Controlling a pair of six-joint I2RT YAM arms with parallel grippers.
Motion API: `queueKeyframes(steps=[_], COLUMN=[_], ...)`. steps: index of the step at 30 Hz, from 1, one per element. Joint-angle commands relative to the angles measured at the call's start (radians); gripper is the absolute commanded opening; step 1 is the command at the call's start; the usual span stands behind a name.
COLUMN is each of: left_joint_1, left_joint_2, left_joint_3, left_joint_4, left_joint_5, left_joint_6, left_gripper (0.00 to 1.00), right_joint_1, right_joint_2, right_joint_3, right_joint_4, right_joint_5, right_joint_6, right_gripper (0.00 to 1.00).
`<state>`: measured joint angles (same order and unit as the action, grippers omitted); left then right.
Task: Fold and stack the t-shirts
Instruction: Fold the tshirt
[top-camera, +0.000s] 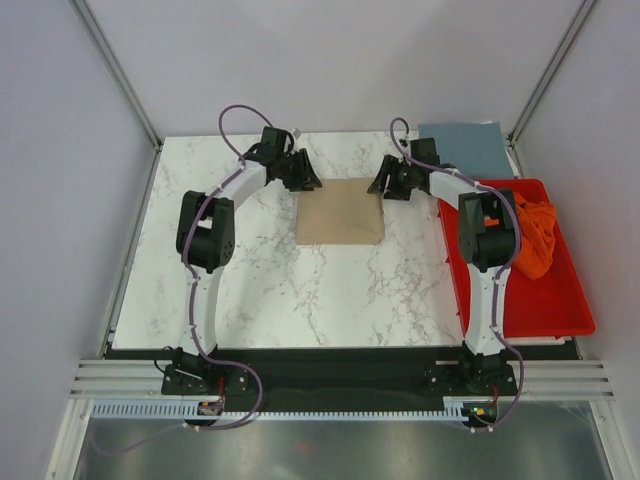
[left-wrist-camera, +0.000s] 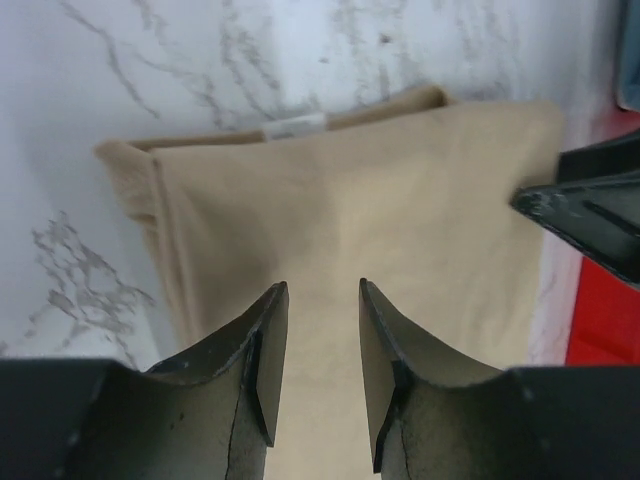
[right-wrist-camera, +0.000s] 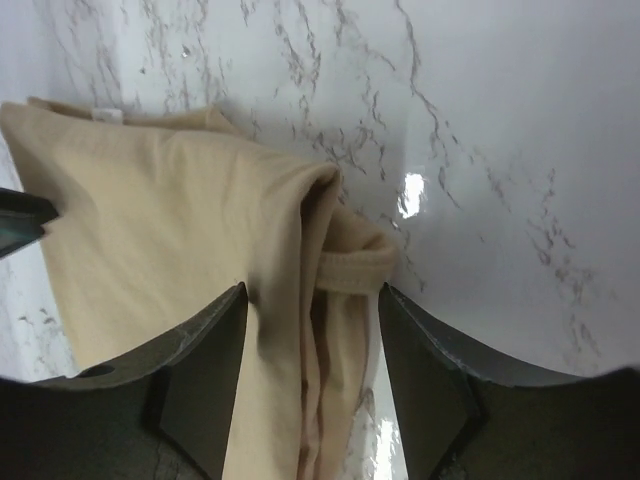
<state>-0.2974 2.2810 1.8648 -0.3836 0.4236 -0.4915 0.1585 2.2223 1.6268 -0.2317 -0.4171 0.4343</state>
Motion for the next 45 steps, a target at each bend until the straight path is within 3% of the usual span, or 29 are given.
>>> queueKeyframes(steps=[1,6,8,10,13,15,16,17,23,26,32,35,45], left_joint_1=[0.038,0.066,0.087,0.102,0.115,0.121,0.127,0.130,0.142,0.142,0.132,0.110,0.070], left_joint_2=[0.095,0.147,0.166,0.192,0.195,0.180,0.148,0.124,-0.162,-0.280,-0.365,-0.376,-0.304], left_joint_3=[0.074,0.085,0.091,0.112,0.131,0.134,0.131,0.123,-0.070,-0.261,-0.531,-0.595,-0.610], left_joint_4=[-0.001,-0.003,0.000,0.000,-0.001,0.000,-0.001,-0.001,-0.001,-0.001,0.020,0.057,0.068], left_joint_5=[-0.042,-0.131,-0.109,-0.077,0.012,0.102,0.128,0.167,0.086,0.046,0.098,0.112,0.072], left_joint_6=[0.024,0.028,0.007,-0.005,-0.022,-0.024,-0.019,-0.016,0.045,0.065,0.090,0.093,0.082], left_gripper=[0.42,0.43,0.43,0.43,0.43,0.43,0.44,0.44,0.47,0.50,0.50,0.50,0.50], right_joint_1=[-0.014,-0.040,-0.045,-0.047,-0.047,-0.048,-0.048,-0.048,-0.037,-0.008,0.024,0.033,0.065], right_joint_2=[0.043,0.088,0.103,0.106,0.100,0.083,0.062,0.048,-0.104,-0.188,-0.300,-0.309,-0.263], right_joint_3=[0.053,0.018,0.013,0.012,0.013,0.021,0.030,0.033,-0.011,-0.080,-0.257,-0.306,-0.363], right_joint_4=[0.072,0.166,0.181,0.195,0.198,0.195,0.171,0.152,0.009,-0.055,-0.064,-0.070,-0.052], right_joint_5=[0.040,-0.011,-0.020,-0.040,-0.046,-0.069,-0.071,-0.068,-0.055,-0.049,-0.083,-0.083,-0.088], right_joint_6=[0.032,0.075,0.080,0.083,0.086,0.083,0.078,0.073,0.058,0.006,-0.100,-0.135,-0.210], right_gripper=[0.63,0.30,0.21,0.18,0.19,0.33,0.46,0.49,0.63,0.67,0.57,0.54,0.50])
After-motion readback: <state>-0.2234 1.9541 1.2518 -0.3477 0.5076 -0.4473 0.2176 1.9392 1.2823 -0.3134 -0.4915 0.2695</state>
